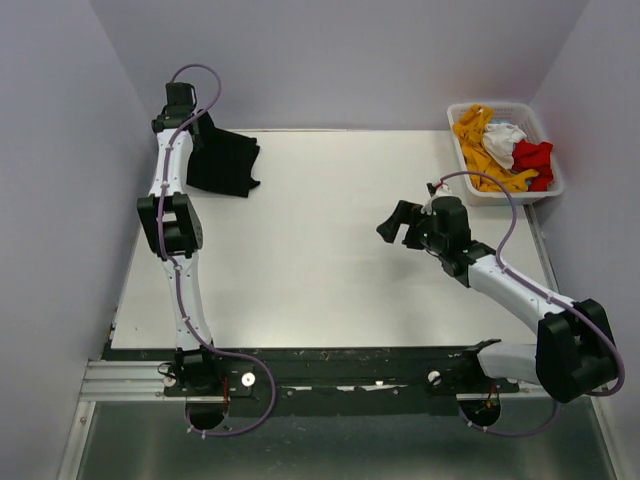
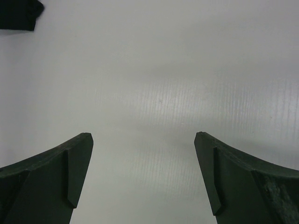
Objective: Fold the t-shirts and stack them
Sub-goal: Put the neatly folded tshirt into the corner of the board with the left arm, then reset both arms
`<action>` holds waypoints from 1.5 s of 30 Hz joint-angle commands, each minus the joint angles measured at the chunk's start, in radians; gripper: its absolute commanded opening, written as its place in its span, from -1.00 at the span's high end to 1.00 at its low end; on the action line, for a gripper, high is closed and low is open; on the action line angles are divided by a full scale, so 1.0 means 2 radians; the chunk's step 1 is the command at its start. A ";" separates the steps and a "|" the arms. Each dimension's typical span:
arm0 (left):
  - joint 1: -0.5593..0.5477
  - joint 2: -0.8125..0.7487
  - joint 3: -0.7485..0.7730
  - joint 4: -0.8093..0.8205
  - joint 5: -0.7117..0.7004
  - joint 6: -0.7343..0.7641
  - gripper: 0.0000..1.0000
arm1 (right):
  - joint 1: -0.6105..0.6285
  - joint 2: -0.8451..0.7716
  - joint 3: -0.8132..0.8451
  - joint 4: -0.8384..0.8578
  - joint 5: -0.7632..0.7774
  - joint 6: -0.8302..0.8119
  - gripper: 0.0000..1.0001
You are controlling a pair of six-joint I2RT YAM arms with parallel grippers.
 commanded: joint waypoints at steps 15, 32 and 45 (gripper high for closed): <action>-0.020 -0.222 -0.075 -0.025 -0.044 -0.128 -0.97 | -0.001 -0.035 0.009 -0.067 0.096 0.025 -1.00; -0.292 -0.707 -0.801 0.162 -0.005 -0.349 -0.97 | -0.001 -0.198 -0.101 -0.085 0.164 0.064 -1.00; -0.335 -0.844 -0.910 0.143 -0.035 -0.351 -0.97 | -0.001 -0.276 -0.127 -0.079 0.188 0.066 -1.00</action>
